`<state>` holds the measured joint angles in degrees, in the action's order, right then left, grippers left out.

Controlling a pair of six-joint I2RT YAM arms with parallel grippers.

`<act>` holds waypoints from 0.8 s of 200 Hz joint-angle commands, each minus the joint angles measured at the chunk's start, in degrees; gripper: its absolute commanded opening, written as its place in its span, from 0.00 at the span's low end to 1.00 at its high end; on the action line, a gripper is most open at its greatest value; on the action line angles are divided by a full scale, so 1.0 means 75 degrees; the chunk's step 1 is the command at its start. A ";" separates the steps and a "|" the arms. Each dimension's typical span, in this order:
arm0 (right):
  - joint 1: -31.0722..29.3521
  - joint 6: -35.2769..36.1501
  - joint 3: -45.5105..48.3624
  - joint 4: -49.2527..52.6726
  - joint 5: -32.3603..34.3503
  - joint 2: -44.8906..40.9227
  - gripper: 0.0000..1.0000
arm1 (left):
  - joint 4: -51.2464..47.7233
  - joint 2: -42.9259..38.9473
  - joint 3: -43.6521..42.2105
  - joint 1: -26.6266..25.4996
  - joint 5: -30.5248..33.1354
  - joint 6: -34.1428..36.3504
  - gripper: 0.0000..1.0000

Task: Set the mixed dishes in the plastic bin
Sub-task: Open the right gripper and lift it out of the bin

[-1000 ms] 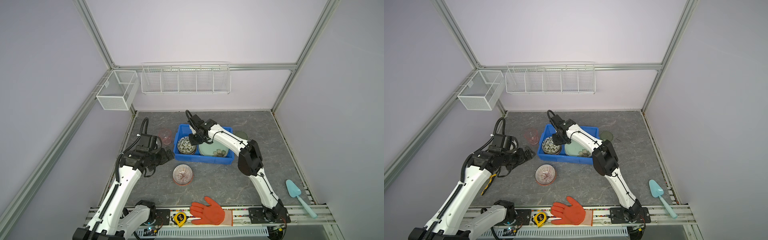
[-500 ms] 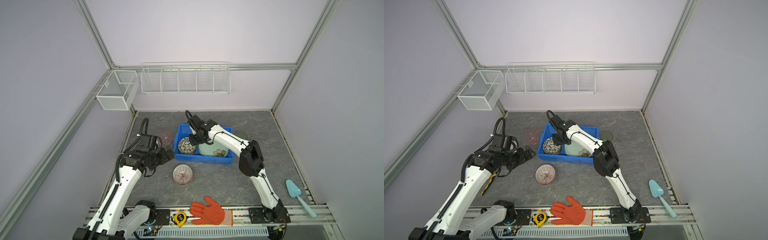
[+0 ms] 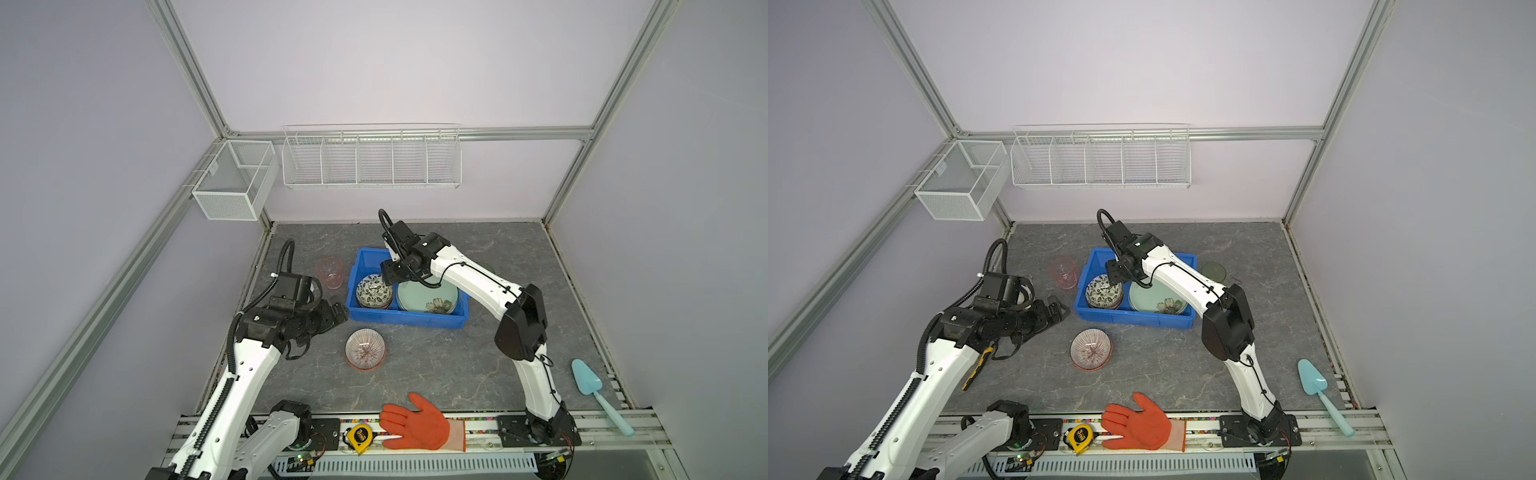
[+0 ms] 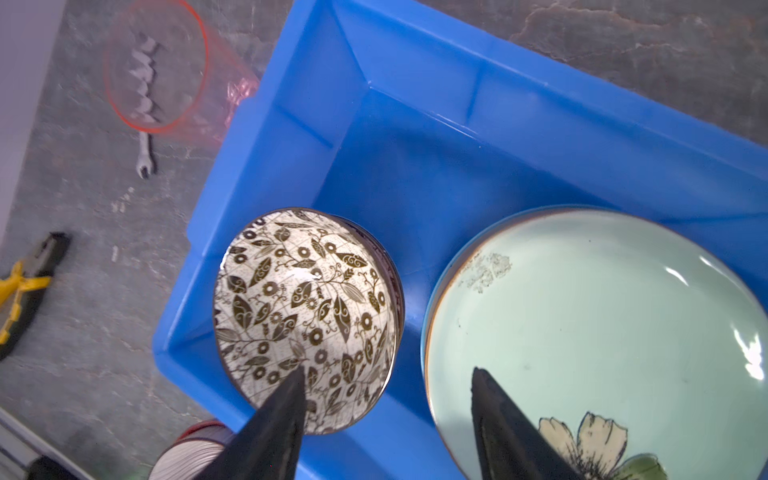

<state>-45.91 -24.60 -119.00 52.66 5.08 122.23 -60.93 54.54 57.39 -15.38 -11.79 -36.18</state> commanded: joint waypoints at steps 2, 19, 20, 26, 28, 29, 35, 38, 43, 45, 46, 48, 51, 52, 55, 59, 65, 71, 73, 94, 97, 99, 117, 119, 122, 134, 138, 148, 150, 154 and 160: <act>-0.0136 0.0220 0.0190 0.0229 0.0116 -0.0634 0.88 | -0.0712 -0.0210 -0.0077 0.0032 0.0172 0.0059 0.99; -0.0211 0.0361 0.0258 0.0637 0.0186 -0.0863 0.88 | -0.1005 -0.0341 -0.0177 0.0030 0.0150 0.0122 1.00; -0.0226 0.0367 0.0269 0.0640 0.0193 -0.0881 0.88 | -0.1023 -0.0356 -0.0188 0.0021 0.0152 0.0112 1.00; -0.0250 0.0402 0.0367 0.0671 0.0241 -0.0987 0.88 | -0.1089 -0.0427 -0.0251 0.0015 0.0130 0.0101 0.99; -0.0267 0.0413 0.0420 0.0670 0.0252 -0.1021 0.88 | -0.1111 -0.0455 -0.0270 0.0018 0.0119 0.0096 0.99; -0.0272 0.0417 0.0444 0.0674 0.0262 -0.1048 0.88 | -0.1117 -0.0465 -0.0281 0.0015 0.0113 0.0093 0.98; -0.0288 0.0428 0.0615 0.0639 0.0291 -0.1182 0.88 | -0.1164 -0.0543 -0.0371 -0.0001 0.0079 0.0081 0.97; -0.0296 0.0420 0.0715 0.0614 0.0292 -0.1260 0.88 | -0.1188 -0.0576 -0.0416 -0.0008 0.0063 0.0069 0.96; -0.0314 0.0415 0.0919 0.0562 0.0292 -0.1390 0.88 | -0.1227 -0.0634 -0.0495 -0.0040 0.0048 0.0044 0.95; -0.0319 0.0402 0.1006 0.0523 0.0294 -0.1450 0.88 | -0.1234 -0.0662 -0.0530 -0.0052 0.0040 0.0020 0.94; -0.0321 0.0399 0.1048 0.0506 0.0295 -0.1479 0.88 | -0.1237 -0.0680 -0.0546 -0.0055 0.0033 0.0014 0.94; -0.0323 0.0389 0.1149 0.0453 0.0295 -0.1531 0.88 | -0.1248 -0.0705 -0.0587 -0.0064 0.0036 -0.0002 0.93; -0.0330 0.0365 0.1296 0.0384 0.0285 -0.1629 0.88 | -0.1257 -0.0752 -0.0634 -0.0086 0.0033 -0.0030 0.92; -0.0327 0.0358 0.1351 0.0367 0.0284 -0.1657 0.88 | -0.1260 -0.0760 -0.0656 -0.0096 0.0029 -0.0040 0.92; -0.0326 0.0335 0.1512 0.0351 0.0259 -0.1759 0.88 | -0.1263 -0.0813 -0.0704 -0.0111 0.0017 -0.0074 0.91; -0.0329 0.0299 0.1716 0.0077 0.0219 -0.1891 0.88 | -0.1253 -0.0852 -0.0794 -0.0149 0.0025 -0.0110 0.90; -0.0314 0.0231 0.2093 -0.0161 0.0131 -0.2099 0.88 | -0.1232 -0.0936 -0.0916 -0.0210 0.0004 -0.0213 0.88; -0.0320 0.0162 0.2421 -0.0367 0.0056 -0.2290 0.88 | -0.1201 -0.0983 -0.1006 -0.0296 0.0013 -0.0343 0.88; -0.0323 0.0136 0.2553 -0.0433 0.0036 -0.2360 0.88 | -0.1183 -0.0998 -0.1033 -0.0338 0.0007 -0.0373 0.87; -0.0299 -0.0064 0.3572 -0.0961 -0.0152 -0.2953 0.88 | -0.0884 -0.1087 -0.1277 -0.0971 0.0206 -0.0941 0.84; -0.0300 -0.0087 0.3686 -0.0998 -0.0167 -0.3027 0.88 | -0.0828 -0.1085 -0.1312 -0.1068 0.0224 -0.1016 0.83; -0.0300 -0.0093 0.3751 -0.1022 -0.0169 -0.3063 0.88 | -0.0803 -0.1073 -0.1335 -0.1135 0.0233 -0.1065 0.82; -0.0254 -0.0181 0.4260 -0.1115 -0.0271 -0.3355 0.88 | -0.0511 -0.0975 -0.1517 -0.1596 0.0343 -0.1399 0.75; -0.0251 -0.0196 0.4305 -0.1116 -0.0283 -0.3383 0.88 | -0.0495 -0.0979 -0.1539 -0.1633 0.0357 -0.1422 0.74; -0.0243 -0.0209 0.4380 -0.1116 -0.0294 -0.3426 0.88 | -0.0454 -0.0969 -0.1564 -0.1684 0.0386 -0.1439 0.72; -0.0198 -0.0275 0.4665 -0.1167 -0.0313 -0.3603 0.88 | -0.0342 -0.0952 -0.1677 -0.1770 0.0436 -0.1535 0.66; -0.0191 -0.0310 0.4763 -0.1201 -0.0310 -0.3665 0.88 | -0.0284 -0.0939 -0.1712 -0.1781 0.0427 -0.1569 0.64; -0.0156 -0.0390 0.5032 -0.1303 -0.0343 -0.3836 0.88 | -0.0137 -0.0925 -0.1816 -0.1794 0.0353 -0.1602 0.62; -0.0147 -0.0409 0.5087 -0.1330 -0.0354 -0.3866 0.88 | -0.0114 -0.0919 -0.1824 -0.1794 0.0347 -0.1601 0.62; -0.0140 -0.0441 0.5192 -0.1380 -0.0377 -0.3922 0.88 | -0.0093 -0.0900 -0.1845 -0.1794 0.0336 -0.1614 0.62; -0.0108 -0.0488 0.5331 -0.1450 -0.0413 -0.4016 0.88 | -0.0077 -0.0856 -0.1863 -0.1805 0.0337 -0.1604 0.61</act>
<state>-47.59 -25.96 -82.78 44.97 3.33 95.74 -63.51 47.55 44.36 -28.51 -10.31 -45.87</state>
